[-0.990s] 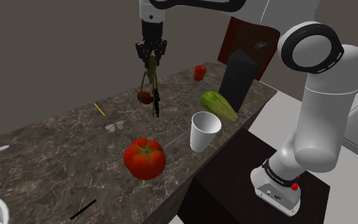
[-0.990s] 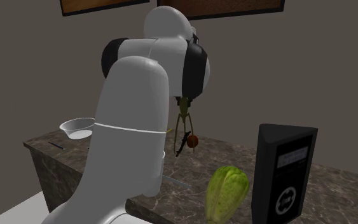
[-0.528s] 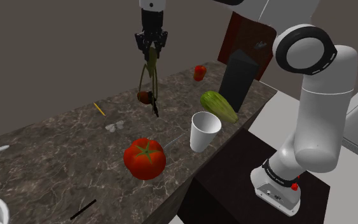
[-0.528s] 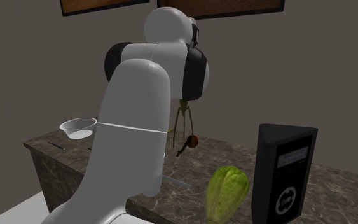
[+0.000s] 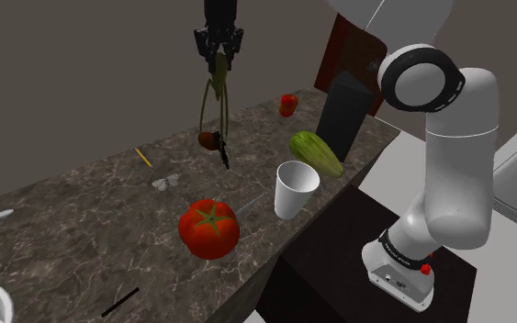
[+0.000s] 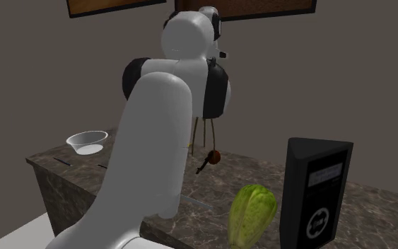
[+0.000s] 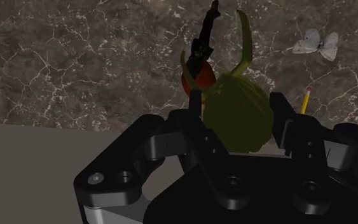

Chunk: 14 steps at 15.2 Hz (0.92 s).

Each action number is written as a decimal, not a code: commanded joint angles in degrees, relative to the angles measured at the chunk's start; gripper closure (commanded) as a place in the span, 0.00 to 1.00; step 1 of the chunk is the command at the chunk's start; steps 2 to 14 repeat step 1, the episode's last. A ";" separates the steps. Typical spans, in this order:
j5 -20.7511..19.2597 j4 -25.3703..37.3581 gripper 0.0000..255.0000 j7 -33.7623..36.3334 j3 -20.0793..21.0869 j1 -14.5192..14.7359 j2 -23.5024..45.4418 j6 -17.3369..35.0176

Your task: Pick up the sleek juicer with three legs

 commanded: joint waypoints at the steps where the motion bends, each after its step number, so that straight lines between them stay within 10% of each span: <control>1: -0.05 0.85 1.00 -0.05 -0.03 0.05 0.22 -0.65; 14: -0.05 0.85 1.00 -0.05 -0.03 0.05 0.22 -0.65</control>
